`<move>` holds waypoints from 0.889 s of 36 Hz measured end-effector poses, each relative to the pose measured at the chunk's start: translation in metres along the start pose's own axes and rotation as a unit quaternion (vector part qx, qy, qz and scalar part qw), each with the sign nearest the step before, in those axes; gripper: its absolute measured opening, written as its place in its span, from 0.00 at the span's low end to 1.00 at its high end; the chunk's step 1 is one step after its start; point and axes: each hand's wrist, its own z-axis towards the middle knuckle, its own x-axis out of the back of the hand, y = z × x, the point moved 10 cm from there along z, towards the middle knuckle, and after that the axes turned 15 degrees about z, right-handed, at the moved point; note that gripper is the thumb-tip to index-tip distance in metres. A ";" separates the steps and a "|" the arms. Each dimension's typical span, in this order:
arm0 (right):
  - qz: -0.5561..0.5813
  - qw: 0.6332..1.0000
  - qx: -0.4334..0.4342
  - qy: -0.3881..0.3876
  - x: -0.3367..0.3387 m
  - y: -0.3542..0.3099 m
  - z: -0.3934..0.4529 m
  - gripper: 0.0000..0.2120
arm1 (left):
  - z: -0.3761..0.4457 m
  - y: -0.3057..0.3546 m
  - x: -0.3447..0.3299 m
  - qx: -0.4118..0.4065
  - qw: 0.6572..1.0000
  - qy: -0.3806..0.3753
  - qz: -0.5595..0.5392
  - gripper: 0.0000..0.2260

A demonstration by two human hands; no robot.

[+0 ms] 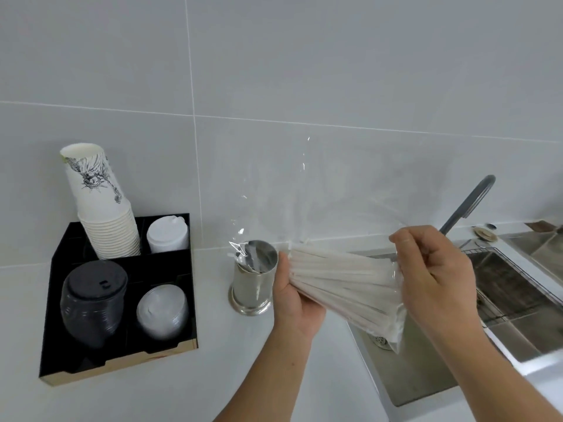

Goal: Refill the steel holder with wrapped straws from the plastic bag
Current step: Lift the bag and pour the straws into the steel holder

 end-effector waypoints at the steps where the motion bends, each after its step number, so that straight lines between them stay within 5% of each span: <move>1: -0.007 1.000 0.001 0.004 0.003 0.000 0.000 0.08 | 0.001 -0.003 -0.001 0.004 1.000 0.000 -0.004 0.25; 19: -0.061 0.997 0.003 0.046 0.041 0.006 0.009 0.11 | 0.026 -0.044 -0.004 0.079 0.997 0.015 -0.009 0.24; 32: -0.061 0.998 0.008 0.027 0.033 0.013 0.019 0.11 | 0.031 -0.041 0.047 0.072 0.981 0.145 -0.107 0.20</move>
